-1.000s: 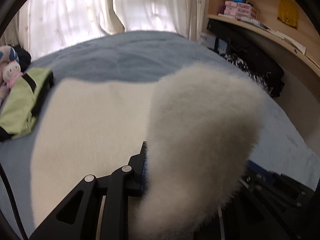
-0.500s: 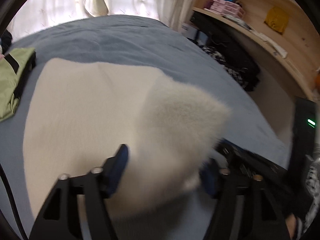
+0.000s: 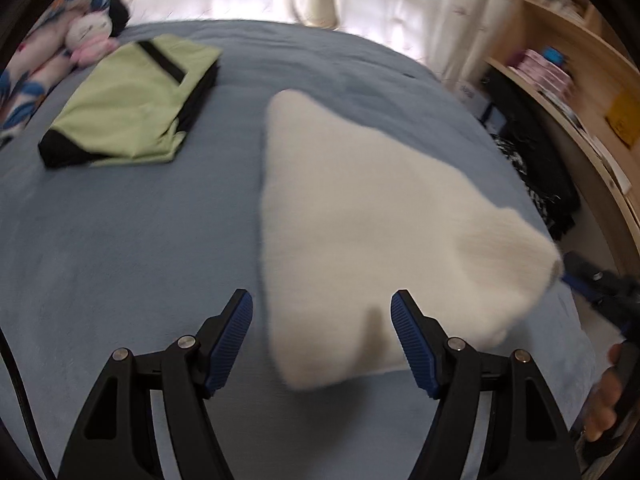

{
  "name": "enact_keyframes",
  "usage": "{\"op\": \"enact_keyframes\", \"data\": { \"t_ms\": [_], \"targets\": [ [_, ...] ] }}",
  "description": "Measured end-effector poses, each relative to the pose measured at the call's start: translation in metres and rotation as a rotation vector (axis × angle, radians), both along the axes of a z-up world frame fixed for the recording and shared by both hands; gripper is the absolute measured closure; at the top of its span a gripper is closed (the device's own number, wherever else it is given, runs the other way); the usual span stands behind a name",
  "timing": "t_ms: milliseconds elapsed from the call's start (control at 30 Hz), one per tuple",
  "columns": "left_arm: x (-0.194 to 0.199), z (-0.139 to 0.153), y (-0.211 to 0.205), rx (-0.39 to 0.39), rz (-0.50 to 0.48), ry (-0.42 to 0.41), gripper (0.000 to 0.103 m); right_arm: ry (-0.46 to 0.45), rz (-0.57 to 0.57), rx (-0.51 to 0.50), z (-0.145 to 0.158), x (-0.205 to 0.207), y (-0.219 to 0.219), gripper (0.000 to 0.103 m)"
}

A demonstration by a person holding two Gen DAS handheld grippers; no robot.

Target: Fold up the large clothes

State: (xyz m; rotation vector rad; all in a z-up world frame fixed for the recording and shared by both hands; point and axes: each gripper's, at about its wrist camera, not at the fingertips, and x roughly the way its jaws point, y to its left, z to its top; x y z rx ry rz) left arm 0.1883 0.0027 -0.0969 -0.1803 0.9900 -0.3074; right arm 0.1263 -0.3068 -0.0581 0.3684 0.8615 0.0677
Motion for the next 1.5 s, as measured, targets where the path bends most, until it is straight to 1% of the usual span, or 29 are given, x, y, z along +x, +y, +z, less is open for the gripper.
{"op": "enact_keyframes", "data": {
  "t_ms": [67,167,200,233,267,333,367,400,433,467,533,600,667,733,800,833,867,933,967,1000,1067,1167,1233,1267,1367,1433,1500],
  "targets": [
    [0.006,-0.007,0.004,0.005,0.005,0.013,0.033,0.036,0.034,-0.064,-0.002,0.020,0.012,0.047],
    [0.015,-0.017,0.003,0.030,-0.002,0.030,0.033,0.121,0.088,-0.076,-0.019,0.048,0.019,0.047],
    [0.017,-0.019,0.002,0.039,-0.015,0.027,0.033,0.150,0.097,-0.091,-0.027,0.058,0.021,0.052],
    [0.020,-0.020,-0.001,0.050,-0.022,0.027,0.033,0.166,0.096,-0.124,-0.034,0.063,0.023,0.063],
    [0.022,-0.020,-0.002,0.059,-0.031,0.025,0.033,0.181,0.106,-0.147,-0.041,0.068,0.025,0.083],
    [0.027,-0.019,-0.007,0.078,-0.046,0.013,0.033,0.198,0.102,-0.169,-0.051,0.069,0.026,0.085],
    [0.029,-0.017,-0.010,0.092,-0.056,0.005,0.036,0.191,0.103,-0.179,-0.052,0.066,0.026,0.087],
    [0.029,-0.015,-0.014,0.097,-0.073,0.000,0.046,0.174,0.100,-0.186,-0.049,0.060,0.025,0.088],
    [0.030,-0.013,-0.016,0.095,-0.086,0.001,0.050,0.151,0.088,-0.183,-0.044,0.051,0.023,0.088],
    [0.029,-0.010,-0.020,0.086,-0.105,0.007,0.058,0.121,0.076,-0.167,-0.038,0.040,0.018,0.088],
    [0.026,-0.007,-0.024,0.071,-0.127,0.006,0.059,0.068,0.056,-0.133,-0.028,0.016,0.012,0.089],
    [0.020,-0.010,-0.031,0.063,-0.152,0.003,0.059,0.046,0.047,-0.159,-0.030,-0.003,0.011,0.089],
    [0.018,-0.020,-0.037,0.063,-0.166,0.014,0.060,0.078,0.034,-0.192,-0.051,-0.004,0.008,0.089],
    [0.016,-0.027,-0.042,0.079,-0.161,0.003,0.060,0.129,0.018,-0.186,-0.083,0.010,0.001,0.088],
    [0.013,-0.029,-0.048,0.115,-0.171,-0.031,0.060,0.129,0.009,-0.167,-0.105,0.019,-0.005,0.088],
    [0.011,-0.030,-0.049,0.129,-0.175,-0.036,0.060,0.121,0.009,-0.169,-0.106,0.019,-0.005,0.088],
    [0.011,-0.029,-0.050,0.144,-0.180,-0.036,0.060,0.118,0.011,-0.177,-0.104,0.019,-0.004,0.087],
    [0.013,-0.026,-0.047,0.139,-0.187,-0.013,0.059,0.129,0.025,-0.188,-0.094,0.018,-0.002,0.083],
    [0.013,-0.024,-0.045,0.126,-0.191,0.001,0.059,0.139,0.026,-0.193,-0.088,0.016,-0.002,0.078],
    [0.013,-0.021,-0.043,0.117,-0.197,0.011,0.058,0.148,0.019,-0.203,-0.081,0.014,-0.004,0.069],
    [0.017,-0.013,-0.037,0.087,-0.211,0.025,0.057,0.131,-0.003,-0.217,-0.065,0.011,-0.009,0.061],
    [0.030,0.001,-0.030,0.072,-0.200,0.009,0.057,0.080,-0.022,-0.211,-0.041,0.014,-0.020,0.059],
    [0.045,0.007,-0.028,0.063,-0.180,0.009,0.057,0.072,-0.027,-0.216,-0.033,0.030,-0.023,0.057],
    [0.057,0.010,-0.027,0.042,-0.170,0.018,0.056,0.073,-0.031,-0.226,-0.031,0.041,-0.022,0.057],
    [0.088,0.012,-0.031,0.012,-0.158,0.040,0.050,0.099,-0.037,-0.242,-0.037,0.083,-0.018,0.057],
    [0.109,0.009,-0.037,0.020,-0.141,0.041,0.050,0.109,-0.049,-0.265,-0.043,0.107,-0.016,0.057],
    [0.126,0.006,-0.045,0.019,-0.145,0.031,0.050,0.118,-0.043,-0.296,-0.050,0.127,-0.014,0.057]
  ]
}}
